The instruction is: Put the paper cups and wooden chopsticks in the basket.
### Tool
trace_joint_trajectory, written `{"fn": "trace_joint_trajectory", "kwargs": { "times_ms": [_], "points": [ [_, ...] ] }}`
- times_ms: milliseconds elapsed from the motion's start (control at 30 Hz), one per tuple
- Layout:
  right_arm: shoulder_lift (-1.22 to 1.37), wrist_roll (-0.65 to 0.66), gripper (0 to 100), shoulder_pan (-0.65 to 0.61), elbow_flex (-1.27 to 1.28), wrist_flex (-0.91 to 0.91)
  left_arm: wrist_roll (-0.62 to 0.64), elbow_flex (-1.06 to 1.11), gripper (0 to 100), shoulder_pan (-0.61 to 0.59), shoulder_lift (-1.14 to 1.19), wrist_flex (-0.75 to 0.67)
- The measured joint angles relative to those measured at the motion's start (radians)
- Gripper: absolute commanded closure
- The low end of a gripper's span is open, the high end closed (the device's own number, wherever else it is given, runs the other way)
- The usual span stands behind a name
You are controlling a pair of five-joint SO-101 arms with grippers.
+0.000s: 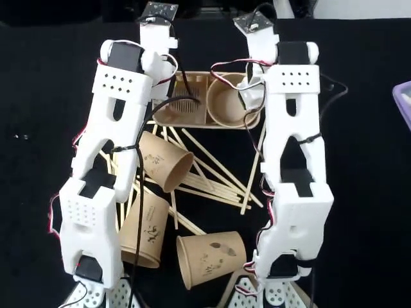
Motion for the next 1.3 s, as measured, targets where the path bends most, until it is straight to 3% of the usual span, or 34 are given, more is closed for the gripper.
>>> {"fn": "trace_joint_trajectory", "kwargs": {
  "times_ms": [800,1167,1300],
  "points": [
    [-0.055,0.034,98.8,-0.002,0.044,0.0,-0.002,0.173,97,0.012,-0.16,0.008],
    [-0.138,0.028,98.5,-0.002,0.138,-0.012,-0.002,0.184,97,0.012,-0.129,-0.035],
    [-0.129,0.028,90.8,-0.002,0.138,-0.066,-0.005,0.181,88,0.012,-0.11,-0.084]
  ]
}}
